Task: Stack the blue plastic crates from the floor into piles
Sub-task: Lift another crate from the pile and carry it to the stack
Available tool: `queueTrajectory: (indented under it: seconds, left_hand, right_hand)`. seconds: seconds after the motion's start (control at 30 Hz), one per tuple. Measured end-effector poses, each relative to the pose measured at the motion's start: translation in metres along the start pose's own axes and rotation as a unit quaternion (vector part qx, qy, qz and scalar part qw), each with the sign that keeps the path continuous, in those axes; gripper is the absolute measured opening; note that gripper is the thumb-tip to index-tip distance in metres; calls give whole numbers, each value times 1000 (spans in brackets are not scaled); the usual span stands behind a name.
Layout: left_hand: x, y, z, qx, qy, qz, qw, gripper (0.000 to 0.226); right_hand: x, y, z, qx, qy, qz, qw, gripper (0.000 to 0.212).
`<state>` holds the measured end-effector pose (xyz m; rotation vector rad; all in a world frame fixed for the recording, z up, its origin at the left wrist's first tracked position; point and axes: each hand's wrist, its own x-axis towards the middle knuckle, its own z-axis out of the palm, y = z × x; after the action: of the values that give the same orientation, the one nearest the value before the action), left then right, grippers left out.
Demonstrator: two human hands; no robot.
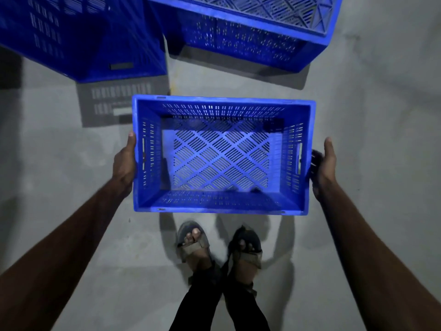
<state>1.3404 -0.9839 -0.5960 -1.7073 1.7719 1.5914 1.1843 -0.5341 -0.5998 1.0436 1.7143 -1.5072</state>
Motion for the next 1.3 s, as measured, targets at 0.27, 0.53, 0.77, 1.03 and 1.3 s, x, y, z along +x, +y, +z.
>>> queueTrajectory:
  seconds: [0.27, 0.53, 0.77, 1.03, 1.3]
  left_hand:
    - [39, -7, 0, -80, -128, -61, 987, 77]
    - [48, 4, 8, -36, -164, -97, 981, 100]
    - [26, -4, 3, -16, -146, -106, 983, 100]
    - [-58, 10, -28, -29, -125, -127, 984, 99]
    - [-194, 81, -79, -16, -130, -106, 986, 96]
  right_hand:
    - [39, -8, -4, -22, -148, 46, 988, 91]
    - [44, -10, 9, -71, -147, 62, 985, 94]
    - [28, -7, 6, -93, -140, 68, 983, 95]
    - [-61, -33, -13, -83, -108, 97, 986, 82]
    - [-208, -96, -64, -79, -82, 105, 988, 85]
